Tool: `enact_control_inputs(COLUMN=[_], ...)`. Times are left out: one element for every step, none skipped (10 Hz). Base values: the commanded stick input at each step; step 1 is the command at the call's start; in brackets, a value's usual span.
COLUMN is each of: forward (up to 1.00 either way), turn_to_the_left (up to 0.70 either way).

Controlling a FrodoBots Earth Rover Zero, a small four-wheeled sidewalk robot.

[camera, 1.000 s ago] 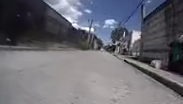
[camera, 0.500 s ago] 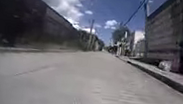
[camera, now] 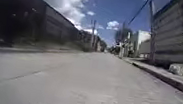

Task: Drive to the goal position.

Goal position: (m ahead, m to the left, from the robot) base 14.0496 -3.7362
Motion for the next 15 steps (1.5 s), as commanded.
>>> enact_control_inputs(forward=[1.0, 1.0, 1.0, 1.0, 1.0, 1.0, 1.0, 1.0, 1.0, 1.0, 1.0, 1.0, 1.0, 1.0, 1.0], turn_to_the_left=[-0.33, -0.08, 0.0, 0.0, 0.0, 0.0, 0.0, 0.0, 0.0, 0.0, -0.39, -0.4, -0.4, -0.4, -0.4])
